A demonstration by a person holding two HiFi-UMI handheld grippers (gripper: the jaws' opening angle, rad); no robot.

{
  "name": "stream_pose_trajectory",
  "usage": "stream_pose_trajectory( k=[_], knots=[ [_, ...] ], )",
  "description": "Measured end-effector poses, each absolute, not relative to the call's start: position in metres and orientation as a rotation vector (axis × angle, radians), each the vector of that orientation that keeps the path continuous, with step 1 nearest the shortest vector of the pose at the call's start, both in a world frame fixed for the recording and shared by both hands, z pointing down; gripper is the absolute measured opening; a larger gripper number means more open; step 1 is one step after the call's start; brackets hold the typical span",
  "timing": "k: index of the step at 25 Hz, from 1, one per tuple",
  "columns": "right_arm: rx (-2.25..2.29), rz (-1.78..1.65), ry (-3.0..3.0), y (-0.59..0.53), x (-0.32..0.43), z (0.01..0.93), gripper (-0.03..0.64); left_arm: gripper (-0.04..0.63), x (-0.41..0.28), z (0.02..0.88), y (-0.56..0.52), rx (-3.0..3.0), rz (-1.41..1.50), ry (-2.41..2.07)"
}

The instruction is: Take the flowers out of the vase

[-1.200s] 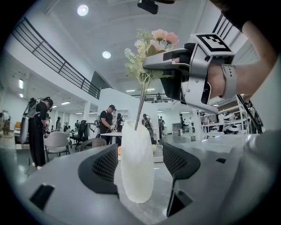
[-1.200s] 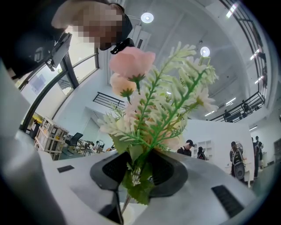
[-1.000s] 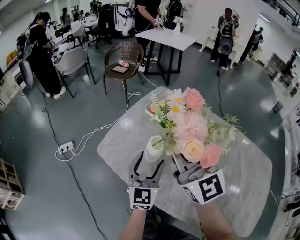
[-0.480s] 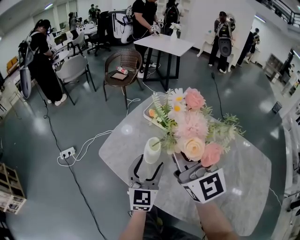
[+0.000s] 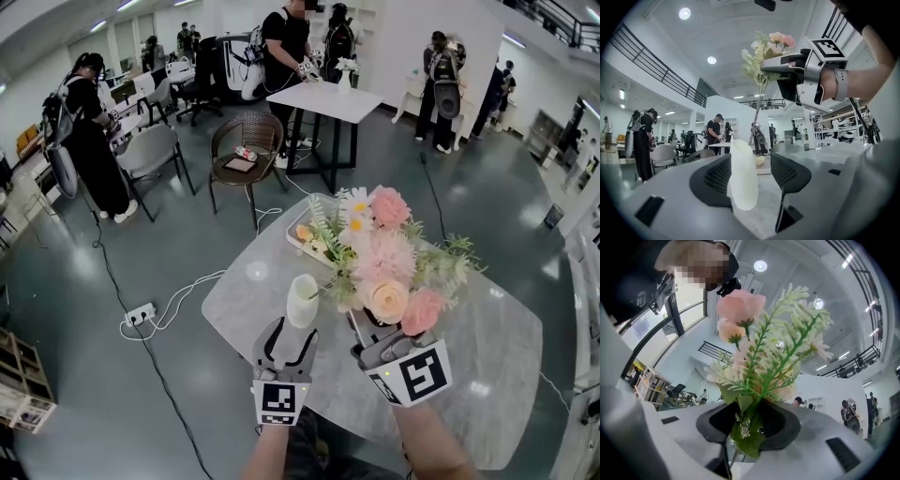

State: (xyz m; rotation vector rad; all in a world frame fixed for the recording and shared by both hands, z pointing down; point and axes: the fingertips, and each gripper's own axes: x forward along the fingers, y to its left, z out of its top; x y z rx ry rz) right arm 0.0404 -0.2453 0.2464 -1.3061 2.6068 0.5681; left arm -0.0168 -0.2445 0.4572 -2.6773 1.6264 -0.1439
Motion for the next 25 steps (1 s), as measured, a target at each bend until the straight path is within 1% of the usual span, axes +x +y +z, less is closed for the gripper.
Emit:
stream_pose_trajectory(
  k=[7, 11, 17, 25],
  knots=[
    [-1.319, 0.544, 2.606, -0.225, 0.053, 0.247, 0.144, 0.113, -0.015, 0.454, -0.226, -2.657, -0.17, 1.638],
    [-1.326, 0.549, 2.619, -0.216, 0.057, 0.248, 0.144, 0.051, -0.014, 0.451, -0.222, -2.652, -0.191, 1.66],
    [-1.318, 0.522, 2.655, -0.2, 0.059, 0.26, 0.143, 0.014, -0.016, 0.446, -0.204, -2.654, -0.17, 1.685],
    [-1.291, 0.409, 2.725, -0.175, 0.055, 0.287, 0.144, 0.014, -0.024, 0.434, -0.177, -2.675, -0.127, 1.709]
  ],
)
